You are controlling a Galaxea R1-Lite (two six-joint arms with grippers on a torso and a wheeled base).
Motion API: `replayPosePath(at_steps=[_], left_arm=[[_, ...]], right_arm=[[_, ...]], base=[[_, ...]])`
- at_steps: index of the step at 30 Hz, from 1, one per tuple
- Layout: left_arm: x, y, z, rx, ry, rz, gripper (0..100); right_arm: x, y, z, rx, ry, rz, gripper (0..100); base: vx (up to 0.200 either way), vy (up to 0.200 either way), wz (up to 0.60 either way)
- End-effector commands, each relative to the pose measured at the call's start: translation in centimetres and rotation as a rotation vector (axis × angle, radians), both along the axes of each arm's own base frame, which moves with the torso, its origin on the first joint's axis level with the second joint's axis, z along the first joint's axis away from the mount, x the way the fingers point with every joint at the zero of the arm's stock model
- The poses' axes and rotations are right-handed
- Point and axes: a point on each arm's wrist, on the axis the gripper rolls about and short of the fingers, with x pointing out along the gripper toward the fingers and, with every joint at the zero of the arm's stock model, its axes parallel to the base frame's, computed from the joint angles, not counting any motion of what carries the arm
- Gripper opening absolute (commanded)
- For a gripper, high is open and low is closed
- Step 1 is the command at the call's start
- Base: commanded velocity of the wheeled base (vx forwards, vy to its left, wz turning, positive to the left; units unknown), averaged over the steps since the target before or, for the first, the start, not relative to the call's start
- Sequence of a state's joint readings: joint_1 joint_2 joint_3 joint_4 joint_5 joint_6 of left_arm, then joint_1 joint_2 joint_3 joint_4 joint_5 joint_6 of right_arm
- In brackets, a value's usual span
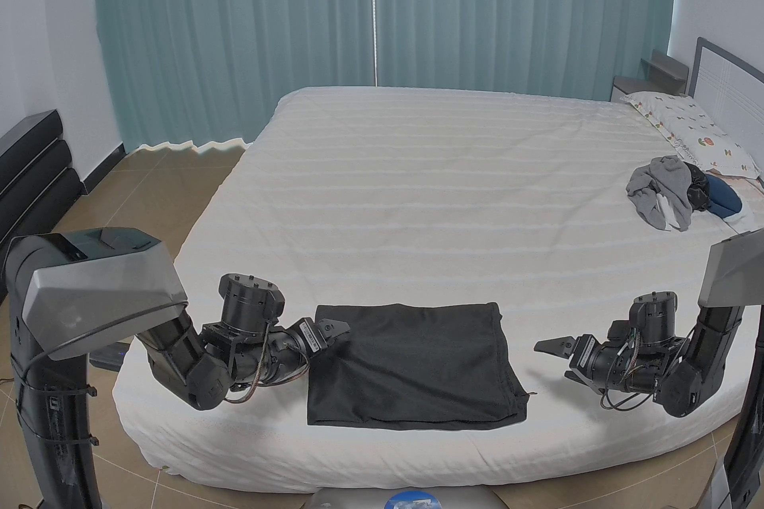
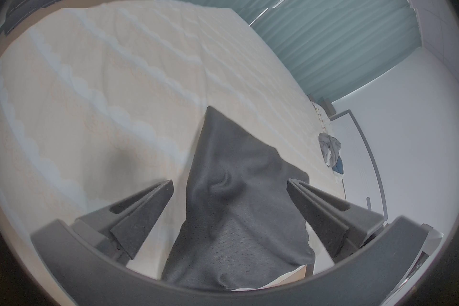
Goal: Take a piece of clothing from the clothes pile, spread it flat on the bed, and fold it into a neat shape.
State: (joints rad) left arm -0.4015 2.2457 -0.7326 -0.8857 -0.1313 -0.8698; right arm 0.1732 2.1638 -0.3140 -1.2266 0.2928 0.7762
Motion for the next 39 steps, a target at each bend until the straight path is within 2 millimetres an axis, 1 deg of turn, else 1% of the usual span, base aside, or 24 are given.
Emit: replayPosePath(at_steps=[1,3,4,5,6,7,9,12,14,17,20,21,22,23,26,27,28,32,33,34,35,36,38,39], left_arm=[[-0.9,1.1,3.8,-0.018,-0.089,0.039,100],[-1.4,1.4,5.1,0.002,-0.132,0.070,100],[-1.4,1.4,5.1,0.002,-0.132,0.070,100],[-1.9,1.7,6.2,0.035,-0.175,0.095,100],[-2.1,1.8,6.5,0.045,-0.188,0.101,100],[-2.7,2.2,7.8,0.077,-0.236,0.123,100],[-3.8,2.6,9.2,0.111,-0.289,0.144,100],[-6.2,3.5,11.7,0.156,-0.375,0.160,100],[-6.9,3.9,12.5,0.168,-0.402,0.172,100],[-8.9,4.8,14.1,0.192,-0.464,0.224,100],[-10.9,5.8,15.3,0.194,-0.509,0.275,100],[-10.9,5.8,15.3,0.194,-0.509,0.275,100],[-12.4,6.4,16.1,0.208,-0.548,0.291,100],[-13.2,6.8,16.4,0.225,-0.567,0.295,100],[-15.8,8.0,17.1,0.287,-0.634,0.325,100],[-16.3,8.2,17.3,0.302,-0.648,0.333,100],[-17.4,8.7,17.6,0.335,-0.677,0.350,100],[-20.7,10.3,18.3,0.432,-0.737,0.389,100],[-21.4,10.6,18.5,0.444,-0.748,0.392,100],[-21.4,10.6,18.5,0.444,-0.748,0.392,100],[-23.6,11.6,19.1,0.482,-0.775,0.405,100],[-23.9,11.7,19.1,0.488,-0.777,0.407,100],[-26.2,12.7,19.1,0.541,-0.791,0.413,100],[-26.6,12.9,19.1,0.549,-0.795,0.415,100]], right_arm=[[-0.3,0.4,1.5,0.002,-0.051,0.011,100],[-0.6,0.6,2.0,-0.007,-0.070,0.012,100],[-0.6,0.6,2.0,-0.007,-0.070,0.012,100],[-0.9,0.5,2.7,-0.025,-0.096,-0.005,100],[-1.0,0.5,2.9,-0.030,-0.105,-0.010,100],[-1.3,0.3,3.9,-0.050,-0.146,-0.035,100],[-1.9,0.0,5.3,-0.069,-0.201,-0.058,100],[-4.1,-0.7,8.4,-0.119,-0.334,-0.062,100],[-4.9,-1.1,9.4,-0.149,-0.385,-0.062,100],[-7.2,-1.8,11.6,-0.242,-0.515,-0.056,100],[-9.2,-2.2,13.1,-0.300,-0.616,-0.047,100],[-9.2,-2.2,13.1,-0.300,-0.616,-0.047,100],[-10.4,-2.4,13.8,-0.323,-0.673,-0.044,100],[-11.1,-2.5,14.2,-0.336,-0.704,-0.045,100],[-13.0,-3.1,15.0,-0.386,-0.791,-0.053,100],[-13.3,-3.2,15.1,-0.398,-0.807,-0.053,100],[-14.1,-3.4,15.4,-0.423,-0.841,-0.058,100],[-16.6,-3.7,15.7,-0.473,-0.912,-0.026,100],[-17.2,-3.8,15.7,-0.478,-0.917,-0.018,100],[-17.2,-3.8,15.7,-0.478,-0.917,-0.018,100],[-18.8,-4.0,15.6,-0.504,-0.918,-0.005,100],[-19.0,-4.0,15.6,-0.508,-0.920,-0.004,100],[-20.8,-4.2,15.4,-0.539,-0.914,0.010,100],[-21.2,-4.3,15.3,-0.547,-0.914,0.013,100]], base=[[0.000,0.000,0.00],[0.000,0.000,0.00],[0.000,0.000,0.00],[0.000,0.000,0.00],[0.000,0.000,0.00],[0.000,0.000,0.00],[0.000,0.000,0.00],[0.000,0.000,0.00],[0.000,0.000,0.00],[0.000,0.000,0.00],[0.000,0.000,0.00],[0.000,0.000,0.00],[0.000,0.000,0.00],[0.000,0.000,0.00],[0.000,0.000,0.00],[0.000,0.000,0.00],[0.000,0.000,0.00],[0.000,0.000,0.00],[0.000,0.000,0.00],[0.000,0.000,0.00],[0.000,0.000,0.00],[0.000,0.000,0.00],[0.000,0.000,0.00],[0.000,0.000,0.00]])
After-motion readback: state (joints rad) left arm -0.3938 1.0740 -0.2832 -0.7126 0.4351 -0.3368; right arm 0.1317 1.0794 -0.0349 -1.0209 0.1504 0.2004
